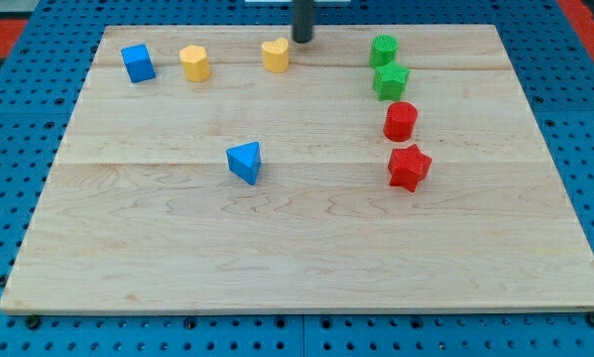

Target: Place the triangle to the right of the heart

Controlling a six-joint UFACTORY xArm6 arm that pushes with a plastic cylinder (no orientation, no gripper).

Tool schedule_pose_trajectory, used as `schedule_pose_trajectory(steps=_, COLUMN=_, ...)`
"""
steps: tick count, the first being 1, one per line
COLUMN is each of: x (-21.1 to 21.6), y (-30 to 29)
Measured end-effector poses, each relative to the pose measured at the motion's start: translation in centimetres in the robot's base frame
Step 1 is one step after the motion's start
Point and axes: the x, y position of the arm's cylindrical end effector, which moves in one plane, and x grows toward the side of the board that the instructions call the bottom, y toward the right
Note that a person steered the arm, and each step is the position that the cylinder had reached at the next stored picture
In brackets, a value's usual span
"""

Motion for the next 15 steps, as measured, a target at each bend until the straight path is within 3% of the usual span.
schedule_pose_trajectory(steps=2, x=2.9, y=-0.1)
schedule_pose_trajectory(steps=3, x=3.0, y=3.6)
schedule_pose_trajectory(steps=4, x=8.3, y=6.7)
schedule_pose_trajectory(steps=6, x=26.9, y=1.0)
schedule_pose_trajectory(steps=7, x=30.6, y=-2.2)
schedule_pose_trajectory(steps=8, x=27.8, y=-7.8)
schedule_pose_trajectory(steps=10, x=21.0, y=-3.3)
schedule_pose_trajectory(steps=11, x=20.4, y=-0.4)
schedule_pose_trajectory(steps=12, x=24.4, y=-2.6)
schedule_pose_trajectory(steps=13, x=22.0, y=-2.3)
schedule_pose_trajectory(steps=15, x=22.7, y=1.7)
